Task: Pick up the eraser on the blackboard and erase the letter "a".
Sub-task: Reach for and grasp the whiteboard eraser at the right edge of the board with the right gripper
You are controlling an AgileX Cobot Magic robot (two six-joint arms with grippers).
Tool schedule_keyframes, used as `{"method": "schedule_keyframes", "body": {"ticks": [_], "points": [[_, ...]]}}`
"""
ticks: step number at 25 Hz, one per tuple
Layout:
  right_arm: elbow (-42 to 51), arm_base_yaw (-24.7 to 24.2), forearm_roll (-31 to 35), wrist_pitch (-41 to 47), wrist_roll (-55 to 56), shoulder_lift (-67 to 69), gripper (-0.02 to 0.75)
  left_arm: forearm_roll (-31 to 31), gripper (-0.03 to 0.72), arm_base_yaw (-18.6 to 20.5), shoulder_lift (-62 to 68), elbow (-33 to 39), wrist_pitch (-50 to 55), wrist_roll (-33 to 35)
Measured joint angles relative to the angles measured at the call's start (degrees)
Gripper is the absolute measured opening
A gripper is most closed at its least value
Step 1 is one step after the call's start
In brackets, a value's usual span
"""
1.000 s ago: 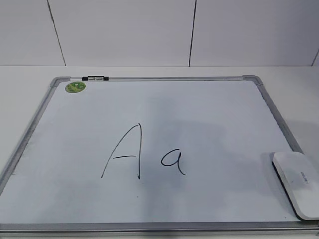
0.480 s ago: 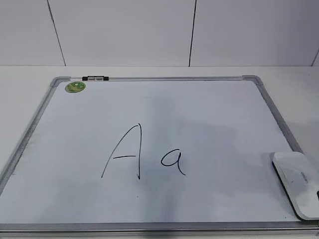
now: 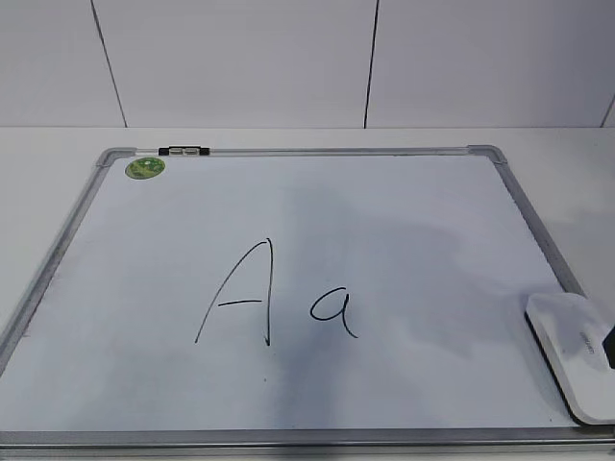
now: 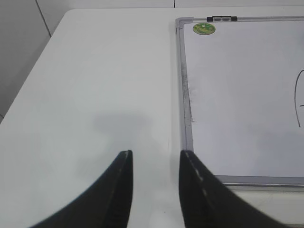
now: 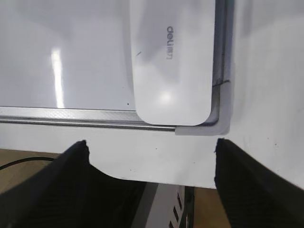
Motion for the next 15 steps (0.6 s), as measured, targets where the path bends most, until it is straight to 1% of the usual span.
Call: {"method": "schedule_keyframes", "body": {"ticks": [11, 15], "points": [[-8.26, 9.53, -10.52, -0.94, 11.57, 10.63, 0.641, 0.0, 0.236, 0.0, 0.0, 0.0, 0.0, 0.0], [-9.57, 10.7, -11.86, -1.12, 14.11, 14.9, 0.641, 0.0, 0.236, 0.0, 0.0, 0.0, 0.0, 0.0]]}}
